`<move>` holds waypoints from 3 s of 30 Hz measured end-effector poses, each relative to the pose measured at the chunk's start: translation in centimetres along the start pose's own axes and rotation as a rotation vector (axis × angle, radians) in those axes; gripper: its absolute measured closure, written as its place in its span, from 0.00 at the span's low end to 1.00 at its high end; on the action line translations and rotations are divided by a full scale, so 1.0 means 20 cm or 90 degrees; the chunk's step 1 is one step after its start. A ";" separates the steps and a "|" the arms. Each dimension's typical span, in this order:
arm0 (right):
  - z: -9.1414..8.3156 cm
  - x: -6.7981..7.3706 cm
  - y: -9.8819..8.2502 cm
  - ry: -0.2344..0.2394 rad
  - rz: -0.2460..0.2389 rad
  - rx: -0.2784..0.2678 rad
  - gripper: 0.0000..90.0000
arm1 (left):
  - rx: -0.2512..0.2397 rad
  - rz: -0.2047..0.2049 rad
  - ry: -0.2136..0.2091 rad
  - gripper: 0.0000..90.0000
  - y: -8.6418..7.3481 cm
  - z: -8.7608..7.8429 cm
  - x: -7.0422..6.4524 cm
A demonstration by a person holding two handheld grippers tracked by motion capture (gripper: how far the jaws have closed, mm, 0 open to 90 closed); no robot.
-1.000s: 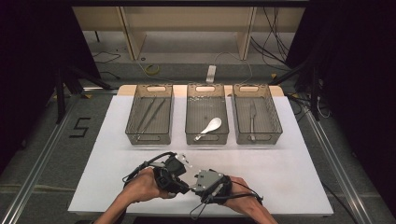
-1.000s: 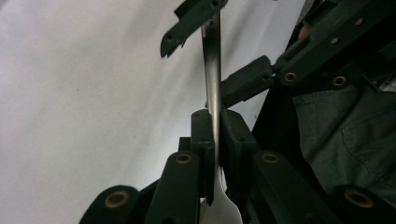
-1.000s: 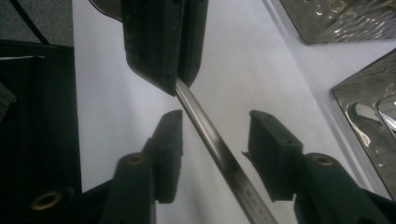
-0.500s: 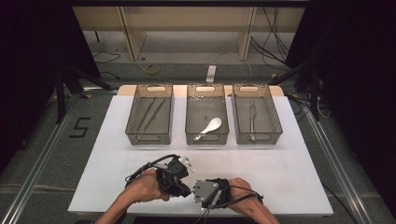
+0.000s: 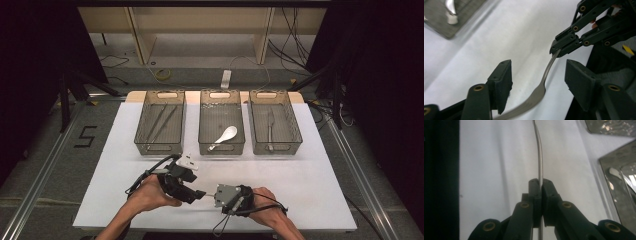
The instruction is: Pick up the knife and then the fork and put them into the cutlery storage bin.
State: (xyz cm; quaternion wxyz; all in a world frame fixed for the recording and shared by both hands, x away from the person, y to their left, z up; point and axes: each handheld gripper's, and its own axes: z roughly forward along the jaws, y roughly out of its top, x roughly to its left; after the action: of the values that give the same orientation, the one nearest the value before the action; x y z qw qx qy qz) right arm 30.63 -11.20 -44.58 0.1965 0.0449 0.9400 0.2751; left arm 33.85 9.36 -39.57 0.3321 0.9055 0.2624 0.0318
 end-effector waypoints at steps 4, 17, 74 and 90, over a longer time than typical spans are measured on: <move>-0.02 -0.05 -0.04 -0.009 0.024 0.008 0.98 | -0.025 -0.006 0.015 0.34 -0.01 -0.02 0.01; -0.03 -0.11 -0.11 -0.038 0.071 0.027 0.98 | -0.169 -0.060 0.094 0.25 -0.04 -0.12 0.08; -0.32 -1.13 -0.49 -0.228 0.600 -0.007 0.97 | -0.298 -0.147 0.184 0.17 -0.39 -0.24 0.21; -0.19 -1.16 -0.52 -0.226 0.631 0.023 0.97 | -0.307 -0.143 0.188 0.17 -0.39 -0.24 0.21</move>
State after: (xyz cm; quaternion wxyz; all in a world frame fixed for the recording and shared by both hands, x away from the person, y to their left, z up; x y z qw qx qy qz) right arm 50.75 -26.34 -39.28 0.1980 0.5338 0.7627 0.3067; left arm 32.72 19.34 -41.14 0.4970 0.7514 0.3916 0.1875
